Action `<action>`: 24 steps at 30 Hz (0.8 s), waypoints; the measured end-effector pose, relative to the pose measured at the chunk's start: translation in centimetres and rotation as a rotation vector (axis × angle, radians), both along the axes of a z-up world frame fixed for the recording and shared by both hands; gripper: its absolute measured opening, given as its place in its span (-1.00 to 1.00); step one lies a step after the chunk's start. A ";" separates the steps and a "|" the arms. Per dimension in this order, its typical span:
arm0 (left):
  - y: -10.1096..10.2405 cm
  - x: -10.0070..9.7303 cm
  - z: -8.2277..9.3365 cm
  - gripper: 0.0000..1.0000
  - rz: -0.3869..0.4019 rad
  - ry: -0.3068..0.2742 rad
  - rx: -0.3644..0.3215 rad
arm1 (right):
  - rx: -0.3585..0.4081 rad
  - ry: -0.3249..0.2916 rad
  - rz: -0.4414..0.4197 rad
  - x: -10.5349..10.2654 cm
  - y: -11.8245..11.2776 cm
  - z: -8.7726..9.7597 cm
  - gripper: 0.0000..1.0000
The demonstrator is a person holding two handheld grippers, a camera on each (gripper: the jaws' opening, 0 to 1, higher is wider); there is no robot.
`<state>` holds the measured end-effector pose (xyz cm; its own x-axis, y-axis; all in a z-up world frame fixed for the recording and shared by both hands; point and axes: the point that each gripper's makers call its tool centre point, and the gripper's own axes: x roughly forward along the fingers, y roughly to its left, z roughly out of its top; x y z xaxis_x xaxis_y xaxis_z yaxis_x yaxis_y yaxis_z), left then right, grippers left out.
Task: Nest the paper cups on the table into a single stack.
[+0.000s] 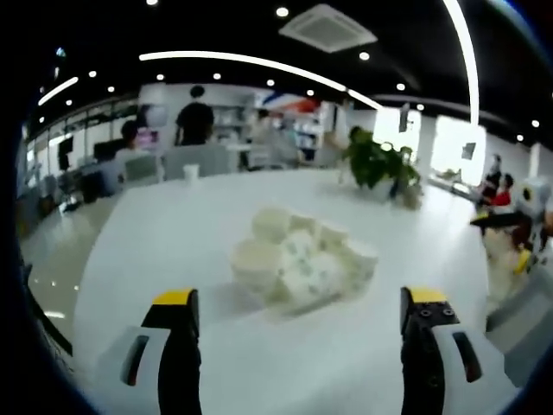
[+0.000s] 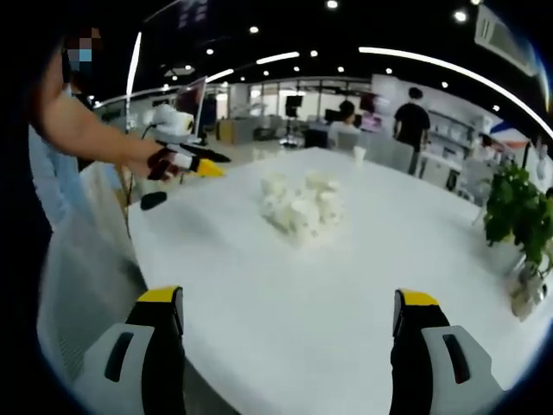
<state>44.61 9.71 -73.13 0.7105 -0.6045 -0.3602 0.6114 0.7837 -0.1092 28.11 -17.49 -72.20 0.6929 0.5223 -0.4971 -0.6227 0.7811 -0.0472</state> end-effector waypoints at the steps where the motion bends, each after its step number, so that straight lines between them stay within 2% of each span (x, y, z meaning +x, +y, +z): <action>1: 0.0 0.3 -0.1 0.88 0.001 0.002 0.002 | 0.008 0.002 -0.003 0.0 0.1 0.0 1.00; 8: -0.4 1.9 -0.5 0.87 -0.002 -0.003 0.004 | 0.021 -0.001 -0.006 0.6 0.5 0.1 1.00; 12: -0.3 3.1 -0.6 0.83 0.009 0.000 -0.019 | 0.023 -0.006 -0.001 0.9 0.7 0.2 1.00; 17: -0.6 5.2 -0.5 0.80 -0.013 -0.071 -0.032 | 0.030 -0.011 0.005 1.2 0.9 0.6 1.00; 24: -1.5 7.6 -1.2 0.73 -0.039 -0.088 -0.026 | 0.031 -0.002 0.011 1.6 0.9 0.6 1.00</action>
<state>52.18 8.19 -74.32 0.7146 -0.6404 -0.2815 0.6494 0.7569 -0.0735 29.75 -16.57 -71.63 0.6884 0.5448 -0.4789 -0.6308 0.7756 -0.0244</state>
